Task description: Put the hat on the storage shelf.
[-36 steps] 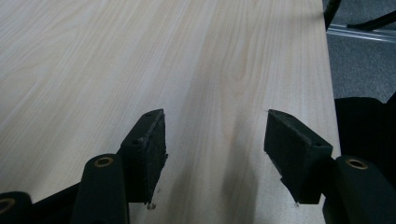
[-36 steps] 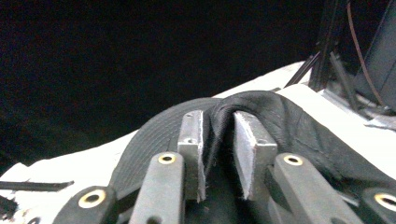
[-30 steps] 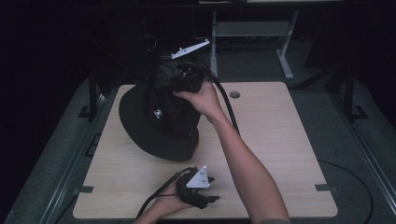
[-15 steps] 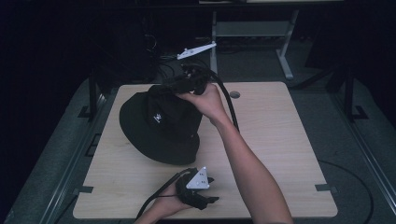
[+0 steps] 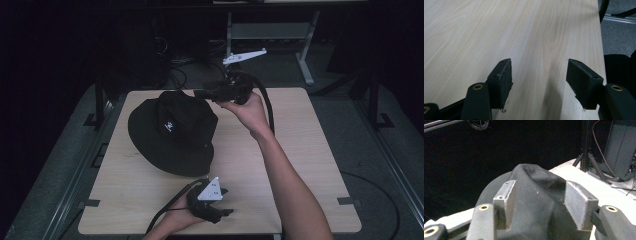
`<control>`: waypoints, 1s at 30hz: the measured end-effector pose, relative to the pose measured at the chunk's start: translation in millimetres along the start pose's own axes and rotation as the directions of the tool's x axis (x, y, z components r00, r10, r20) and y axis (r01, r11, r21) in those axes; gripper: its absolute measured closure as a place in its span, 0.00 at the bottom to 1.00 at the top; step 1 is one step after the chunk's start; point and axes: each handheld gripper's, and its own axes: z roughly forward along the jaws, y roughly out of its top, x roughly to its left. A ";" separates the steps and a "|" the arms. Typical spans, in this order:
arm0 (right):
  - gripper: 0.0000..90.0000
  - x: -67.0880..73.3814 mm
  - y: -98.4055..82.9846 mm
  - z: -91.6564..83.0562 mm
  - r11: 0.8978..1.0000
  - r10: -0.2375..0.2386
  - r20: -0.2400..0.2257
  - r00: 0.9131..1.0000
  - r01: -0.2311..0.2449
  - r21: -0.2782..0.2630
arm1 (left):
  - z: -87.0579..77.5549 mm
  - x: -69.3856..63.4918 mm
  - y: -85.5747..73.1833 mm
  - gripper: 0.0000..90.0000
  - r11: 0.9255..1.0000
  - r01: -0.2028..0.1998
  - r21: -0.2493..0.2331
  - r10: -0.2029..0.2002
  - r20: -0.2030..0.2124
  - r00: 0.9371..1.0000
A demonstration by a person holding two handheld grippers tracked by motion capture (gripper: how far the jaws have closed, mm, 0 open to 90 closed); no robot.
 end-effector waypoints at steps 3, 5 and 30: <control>0.43 -0.7 -2.1 -4.8 1.000 0.010 -0.002 1.000 -0.010 0.010 | 0.0 0.3 0.1 0.40 1.000 -0.002 0.007 0.002 0.000 1.000; 0.41 -0.7 -4.9 -9.7 1.000 0.003 0.005 1.000 -0.003 -0.001 | 0.3 0.0 0.2 0.39 1.000 0.004 -0.003 -0.004 -0.004 1.000; 0.32 -12.0 -47.5 -72.9 0.999 0.046 0.097 0.994 -0.044 -0.021 | -1.0 2.4 0.2 0.35 0.999 0.039 -0.017 -0.039 -0.021 0.999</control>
